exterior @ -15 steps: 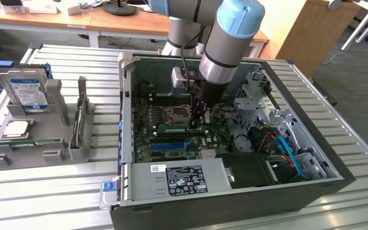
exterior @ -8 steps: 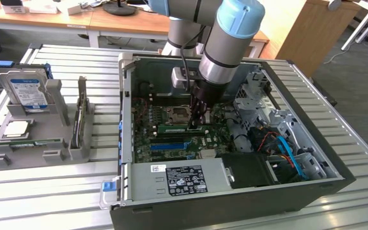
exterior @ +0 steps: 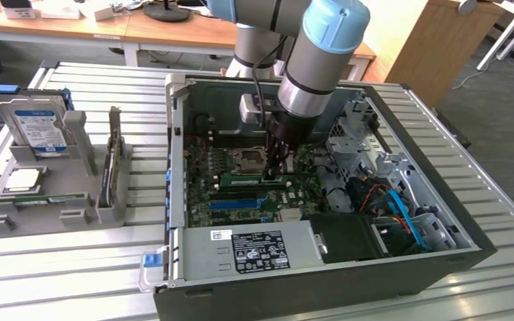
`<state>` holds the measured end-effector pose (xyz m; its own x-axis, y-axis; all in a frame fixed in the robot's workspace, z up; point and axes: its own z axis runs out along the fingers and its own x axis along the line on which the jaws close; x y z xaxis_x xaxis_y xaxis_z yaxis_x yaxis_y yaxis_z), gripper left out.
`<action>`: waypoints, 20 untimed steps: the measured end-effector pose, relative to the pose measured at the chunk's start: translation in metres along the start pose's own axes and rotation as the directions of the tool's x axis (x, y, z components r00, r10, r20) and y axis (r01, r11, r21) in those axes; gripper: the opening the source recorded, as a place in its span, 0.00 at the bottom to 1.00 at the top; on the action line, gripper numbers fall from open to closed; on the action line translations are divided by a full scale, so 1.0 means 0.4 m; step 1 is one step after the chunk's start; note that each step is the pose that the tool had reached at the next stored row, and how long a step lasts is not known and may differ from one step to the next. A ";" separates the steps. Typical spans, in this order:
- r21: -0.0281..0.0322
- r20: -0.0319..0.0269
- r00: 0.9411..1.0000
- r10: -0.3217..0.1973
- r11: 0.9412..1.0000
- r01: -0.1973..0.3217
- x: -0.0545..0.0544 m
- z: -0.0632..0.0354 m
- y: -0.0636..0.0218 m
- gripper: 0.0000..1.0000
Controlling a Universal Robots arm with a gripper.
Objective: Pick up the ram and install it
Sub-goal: 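Insert the ram into the slot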
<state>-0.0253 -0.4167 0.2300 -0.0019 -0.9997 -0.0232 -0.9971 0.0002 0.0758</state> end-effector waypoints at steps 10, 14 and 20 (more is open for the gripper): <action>0.006 0.000 1.000 -0.001 1.000 0.001 0.000 0.007 0.000 0.12; 0.008 0.000 1.000 -0.001 1.000 0.001 0.000 0.011 -0.001 0.12; 0.011 0.000 1.000 -0.001 1.000 0.001 0.000 0.015 -0.001 0.12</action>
<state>-0.0253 -0.4167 0.2240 -0.0013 -0.9997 -0.0232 -0.9979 -0.0002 0.0648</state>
